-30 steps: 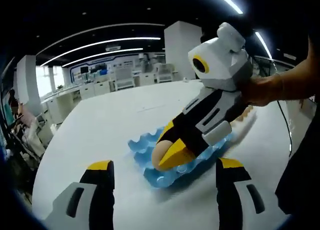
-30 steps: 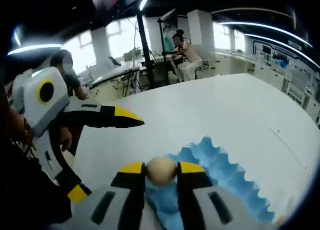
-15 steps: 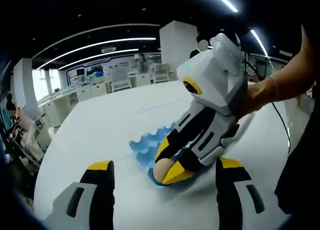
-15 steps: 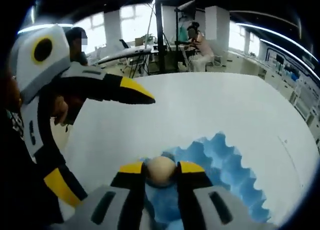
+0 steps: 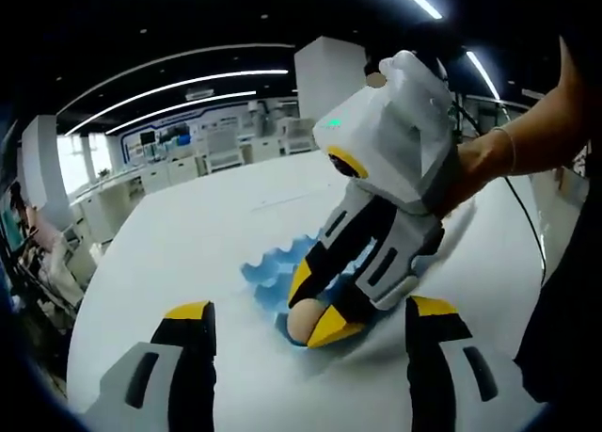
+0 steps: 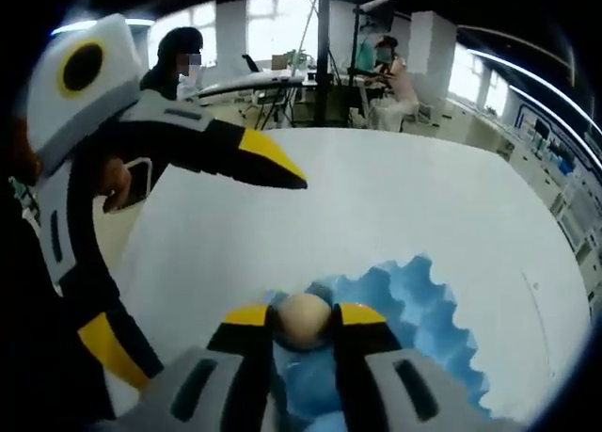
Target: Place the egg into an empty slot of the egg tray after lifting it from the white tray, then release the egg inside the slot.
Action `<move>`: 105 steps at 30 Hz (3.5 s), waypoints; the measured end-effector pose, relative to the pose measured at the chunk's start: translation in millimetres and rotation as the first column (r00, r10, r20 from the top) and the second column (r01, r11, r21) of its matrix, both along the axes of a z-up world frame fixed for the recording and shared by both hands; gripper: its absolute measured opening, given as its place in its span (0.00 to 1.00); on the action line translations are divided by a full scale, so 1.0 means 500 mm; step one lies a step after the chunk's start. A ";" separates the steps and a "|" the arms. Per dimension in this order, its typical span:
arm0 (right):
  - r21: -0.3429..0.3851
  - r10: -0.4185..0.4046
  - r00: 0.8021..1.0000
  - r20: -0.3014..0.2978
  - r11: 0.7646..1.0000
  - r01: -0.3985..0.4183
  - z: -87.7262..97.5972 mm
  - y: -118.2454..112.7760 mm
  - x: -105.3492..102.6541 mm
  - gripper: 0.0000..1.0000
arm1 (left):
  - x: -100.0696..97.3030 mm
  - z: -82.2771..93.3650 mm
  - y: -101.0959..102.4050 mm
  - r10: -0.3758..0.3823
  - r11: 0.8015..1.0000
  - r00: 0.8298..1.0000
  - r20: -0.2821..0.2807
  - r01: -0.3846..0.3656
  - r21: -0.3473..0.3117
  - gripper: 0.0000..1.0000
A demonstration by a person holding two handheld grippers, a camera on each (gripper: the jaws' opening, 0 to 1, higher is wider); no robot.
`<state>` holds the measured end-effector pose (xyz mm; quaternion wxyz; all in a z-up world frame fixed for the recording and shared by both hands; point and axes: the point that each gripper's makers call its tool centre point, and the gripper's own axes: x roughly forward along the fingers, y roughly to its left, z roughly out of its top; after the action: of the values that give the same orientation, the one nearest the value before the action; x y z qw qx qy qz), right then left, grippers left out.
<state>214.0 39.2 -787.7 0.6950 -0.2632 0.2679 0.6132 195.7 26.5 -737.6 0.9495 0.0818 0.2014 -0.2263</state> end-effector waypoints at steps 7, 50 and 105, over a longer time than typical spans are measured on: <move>0.009 0.006 1.000 0.028 1.000 -0.006 0.006 -0.013 0.001 0.27 | -0.003 -0.002 -0.007 0.003 1.000 1.000 -0.001 -0.003 0.004 0.84; 0.210 -0.801 0.598 0.037 0.591 0.779 0.020 -0.615 0.088 0.29 | -0.011 0.014 -0.024 0.102 0.995 0.995 0.022 -0.102 -0.007 0.85; 0.231 -0.747 0.664 0.040 0.653 0.721 0.088 -0.582 0.109 0.22 | -0.002 0.008 -0.016 0.093 0.996 0.995 0.017 -0.093 0.000 0.83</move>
<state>268.6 -252.1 -743.5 0.9217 -0.1024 0.2435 0.2839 194.7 18.3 -733.5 0.9607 0.0746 0.1969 -0.1810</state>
